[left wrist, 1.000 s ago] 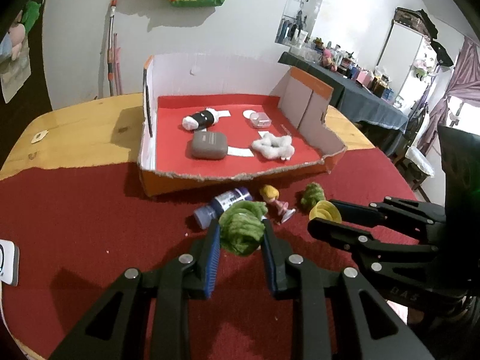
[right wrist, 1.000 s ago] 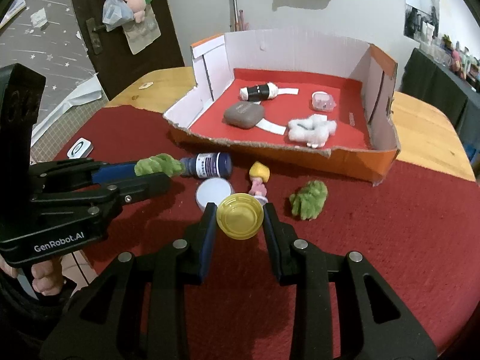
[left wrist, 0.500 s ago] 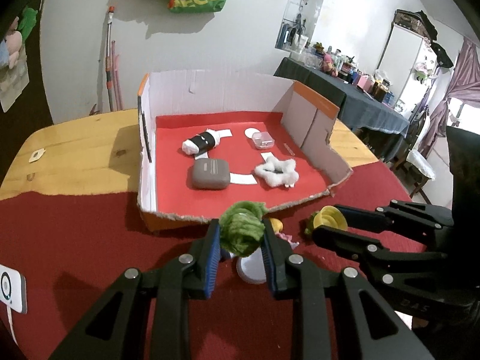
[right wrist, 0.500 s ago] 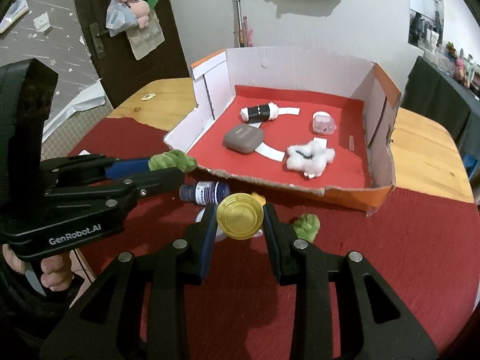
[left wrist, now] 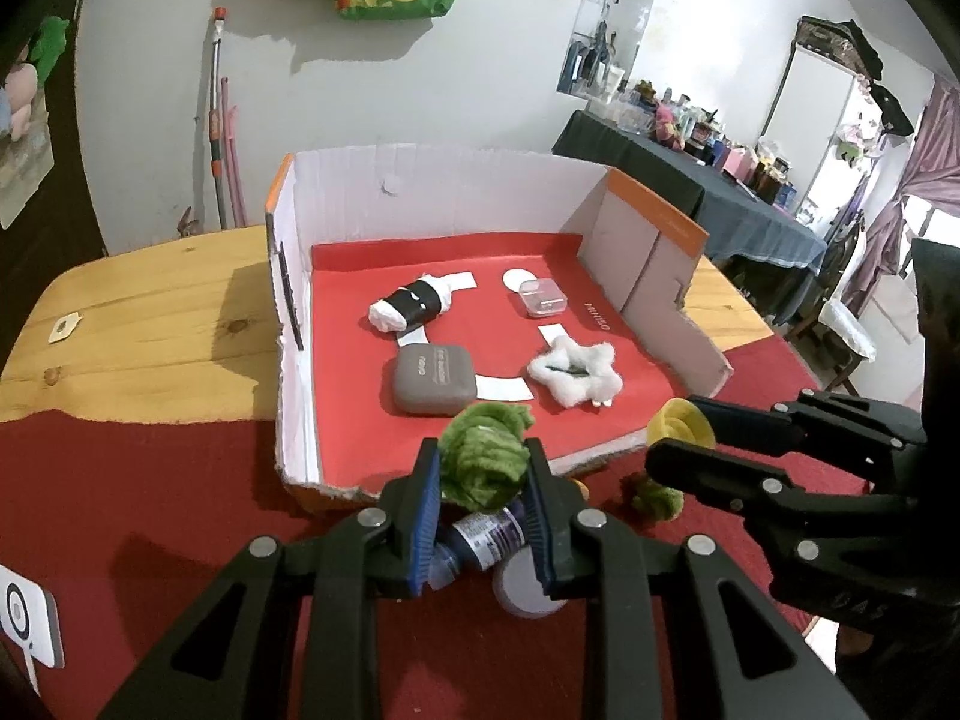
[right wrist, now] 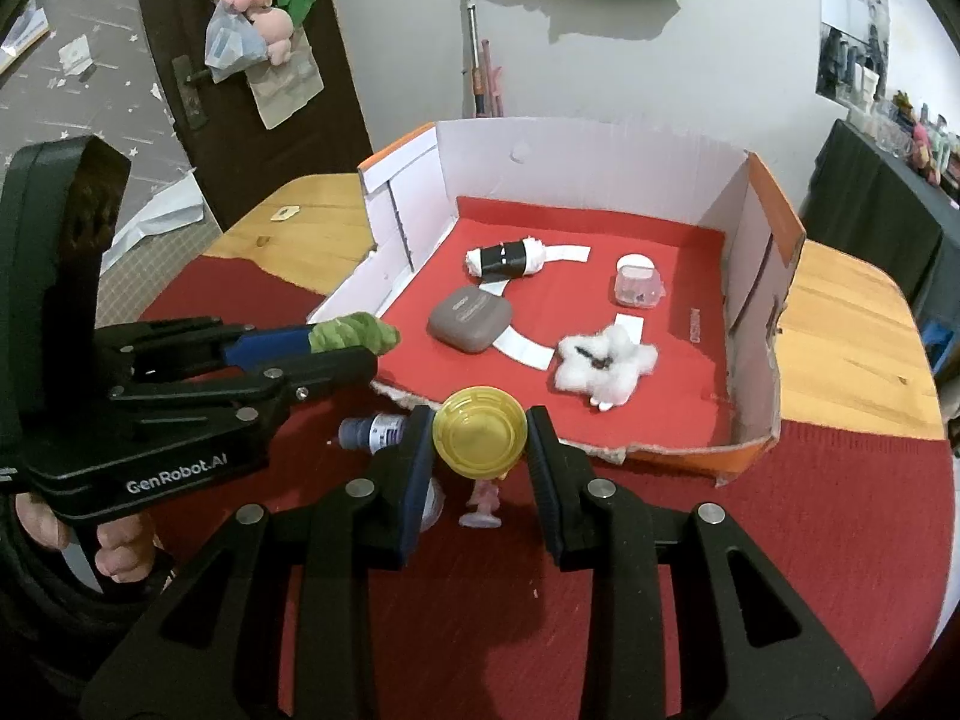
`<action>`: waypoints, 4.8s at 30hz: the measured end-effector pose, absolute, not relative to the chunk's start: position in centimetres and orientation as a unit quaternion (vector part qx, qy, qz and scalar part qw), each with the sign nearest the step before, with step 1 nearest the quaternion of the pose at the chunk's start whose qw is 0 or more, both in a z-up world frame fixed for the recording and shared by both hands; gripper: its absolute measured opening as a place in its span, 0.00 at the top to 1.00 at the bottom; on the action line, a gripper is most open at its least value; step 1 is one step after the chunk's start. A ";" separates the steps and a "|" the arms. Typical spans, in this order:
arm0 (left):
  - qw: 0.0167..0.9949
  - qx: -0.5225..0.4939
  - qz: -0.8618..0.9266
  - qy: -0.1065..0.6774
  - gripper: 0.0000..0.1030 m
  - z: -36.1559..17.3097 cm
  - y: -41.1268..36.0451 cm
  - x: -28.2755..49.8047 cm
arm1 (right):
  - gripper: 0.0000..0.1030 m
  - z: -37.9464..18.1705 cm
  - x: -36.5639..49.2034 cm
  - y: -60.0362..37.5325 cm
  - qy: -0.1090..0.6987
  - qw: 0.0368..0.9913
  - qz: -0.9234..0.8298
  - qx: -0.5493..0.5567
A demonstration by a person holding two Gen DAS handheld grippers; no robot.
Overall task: Organize objects
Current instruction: 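Carry the lid with the right tool while the left tool carries the green ball over the box floor, then lower and release the lid with the right tool while the left tool releases the green ball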
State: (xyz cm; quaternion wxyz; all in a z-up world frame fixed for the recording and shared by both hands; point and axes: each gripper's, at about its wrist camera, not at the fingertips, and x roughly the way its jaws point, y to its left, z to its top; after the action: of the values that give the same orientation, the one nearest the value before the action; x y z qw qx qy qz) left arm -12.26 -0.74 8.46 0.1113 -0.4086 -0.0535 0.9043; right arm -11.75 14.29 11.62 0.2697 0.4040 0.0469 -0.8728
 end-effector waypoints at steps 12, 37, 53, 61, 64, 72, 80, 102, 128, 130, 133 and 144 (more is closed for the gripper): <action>0.115 -0.434 0.892 -0.050 0.74 7.2 -0.7 -15.0 | 0.71 10.3 -15.6 14.4 0.039 0.275 -0.853 0.443; 0.123 -0.480 0.867 -0.051 0.73 4.3 -1.0 -18.3 | 0.71 6.3 -19.8 12.8 0.050 0.297 -0.810 0.503; 0.126 -0.486 0.864 -0.040 0.73 3.9 -0.4 -19.3 | 0.71 5.2 -21.3 13.2 0.045 0.290 -0.802 0.521; 0.125 -0.487 0.864 -0.039 0.73 3.8 -0.4 -19.7 | 0.71 5.1 -22.0 14.5 0.043 0.264 -0.816 0.512; 0.124 -0.487 0.863 -0.038 0.73 3.7 -0.3 -19.9 | 0.71 5.2 -22.2 14.9 0.042 0.257 -0.820 0.509; 0.110 -0.484 0.867 -0.033 0.73 3.4 -0.2 -20.8 | 0.71 5.2 -23.0 15.6 0.042 0.230 -0.837 0.495; 0.094 -0.477 0.874 -0.024 0.73 3.1 -0.1 -21.4 | 0.71 5.0 -23.3 15.8 0.059 0.199 -0.853 0.479; 0.094 -0.472 0.876 -0.026 0.72 2.9 -0.2 -21.4 | 0.71 4.7 -22.9 15.8 0.054 0.201 -0.856 0.474; 0.088 -0.464 0.881 -0.007 0.72 2.9 -1.0 -20.4 | 0.71 4.6 -20.3 15.2 0.062 0.189 -0.871 0.449; 0.089 -0.465 0.881 -0.011 0.71 2.9 -1.1 -20.5 | 0.71 4.6 -20.3 15.2 0.062 0.190 -0.870 0.451; 0.090 -0.464 0.881 -0.014 0.69 2.9 -1.3 -20.6 | 0.68 4.7 -20.3 14.9 0.067 0.192 -0.868 0.453; 0.087 -0.459 0.884 -0.013 0.63 3.3 -1.2 -20.1 | 0.40 5.3 -19.7 14.3 0.072 0.202 -0.868 0.447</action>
State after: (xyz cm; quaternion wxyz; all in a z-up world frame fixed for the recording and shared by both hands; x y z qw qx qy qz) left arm -20.06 -1.19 3.35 0.0870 -0.4586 -0.0134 0.8842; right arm -19.67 14.30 5.33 0.2017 0.4474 0.0724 -0.8683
